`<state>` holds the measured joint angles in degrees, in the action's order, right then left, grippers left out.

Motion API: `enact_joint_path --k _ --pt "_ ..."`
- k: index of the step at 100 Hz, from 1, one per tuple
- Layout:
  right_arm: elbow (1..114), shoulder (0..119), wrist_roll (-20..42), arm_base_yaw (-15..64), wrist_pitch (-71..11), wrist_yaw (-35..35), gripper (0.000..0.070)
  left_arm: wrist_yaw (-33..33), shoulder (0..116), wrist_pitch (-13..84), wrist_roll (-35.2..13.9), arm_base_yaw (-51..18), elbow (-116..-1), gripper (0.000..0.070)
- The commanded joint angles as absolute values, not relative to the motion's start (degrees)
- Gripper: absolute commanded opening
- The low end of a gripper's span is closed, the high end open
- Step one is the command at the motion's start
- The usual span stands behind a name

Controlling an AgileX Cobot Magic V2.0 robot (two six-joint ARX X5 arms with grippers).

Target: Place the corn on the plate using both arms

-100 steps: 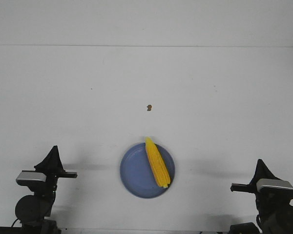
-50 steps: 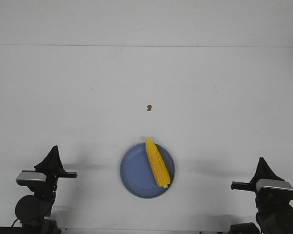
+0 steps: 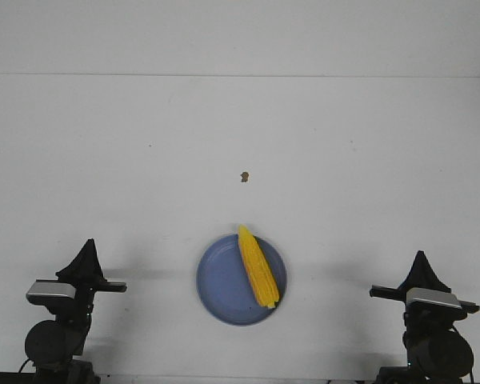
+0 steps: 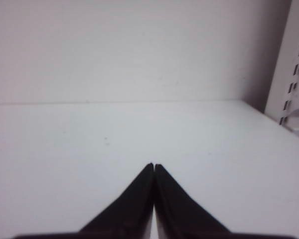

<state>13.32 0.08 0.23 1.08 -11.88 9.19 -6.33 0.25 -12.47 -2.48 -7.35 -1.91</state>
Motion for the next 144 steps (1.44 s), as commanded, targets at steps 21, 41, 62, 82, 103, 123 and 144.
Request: enact_joint_path --k 21,41,62,82,103,123,144 --pt "5.80 0.08 0.49 1.06 -3.18 6.76 0.0000 -6.63 0.19 -13.15 -2.76 -7.40 -0.80 0.0015" --pt "3.27 0.08 0.64 1.06 -1.72 5.34 0.0000 -6.63 0.19 -13.13 -2.79 -7.40 -0.80 0.0015" --pt "0.69 0.08 0.73 1.06 4.78 5.32 0.0000 -6.63 0.19 -13.15 -2.76 -7.40 -0.80 0.0015" --pt "0.71 0.08 0.69 1.06 4.71 5.34 0.0000 -6.63 0.19 -13.15 -2.79 -7.40 -0.80 0.0015" --pt "0.71 0.08 0.62 1.06 4.71 5.43 0.0000 -6.63 0.19 -13.15 -2.79 -7.40 -0.80 0.0015" --pt "0.71 0.08 0.62 1.06 4.71 5.43 0.0000 -6.63 0.19 -13.15 -2.79 -7.40 -0.80 0.0015" --pt "0.71 0.08 0.62 1.06 4.71 5.43 0.0000 -6.63 0.19 -13.15 -2.79 -7.40 -0.80 0.0015"
